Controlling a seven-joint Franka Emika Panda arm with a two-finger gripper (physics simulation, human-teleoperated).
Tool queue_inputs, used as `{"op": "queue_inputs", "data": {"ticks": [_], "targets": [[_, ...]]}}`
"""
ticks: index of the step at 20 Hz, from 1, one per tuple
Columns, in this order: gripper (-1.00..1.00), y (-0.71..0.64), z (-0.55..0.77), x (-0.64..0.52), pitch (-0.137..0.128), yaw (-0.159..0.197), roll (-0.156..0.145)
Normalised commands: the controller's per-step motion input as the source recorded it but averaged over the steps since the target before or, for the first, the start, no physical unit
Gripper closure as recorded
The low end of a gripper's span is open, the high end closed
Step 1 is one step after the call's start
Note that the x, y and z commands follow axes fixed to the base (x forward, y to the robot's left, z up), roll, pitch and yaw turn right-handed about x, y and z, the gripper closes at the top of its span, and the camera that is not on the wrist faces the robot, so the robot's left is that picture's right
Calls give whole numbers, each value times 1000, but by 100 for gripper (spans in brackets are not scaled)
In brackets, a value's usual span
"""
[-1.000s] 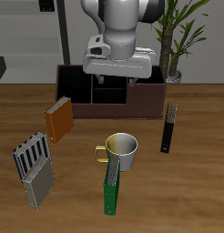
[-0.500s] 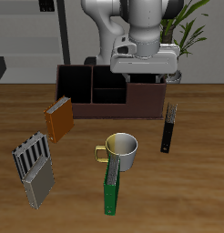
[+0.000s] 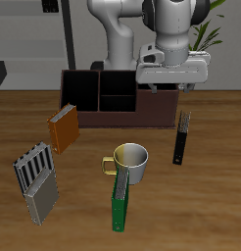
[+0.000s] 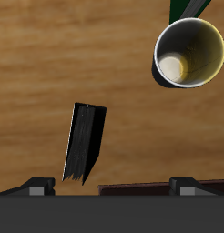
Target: Place the black book into the back desk caddy's back compartment and place the striped book into the back desk caddy's right compartment
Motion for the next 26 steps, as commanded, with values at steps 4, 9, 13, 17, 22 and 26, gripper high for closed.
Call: {"op": "queue_inputs", "data": {"ticks": [4, 9, 13, 17, 22, 26], "targets": [[-100, 89, -144, 400, -35, -41, -58], [-100, 77, -254, 241, 23, -40, -34], [-100, 165, -216, 83, 11, -4, -11], [-100, 70, -288, 66, 7, -4, -9], [-100, 86, -271, -125, -49, -26, -7], [-100, 54, -265, -194, -80, -13, -48]]}}
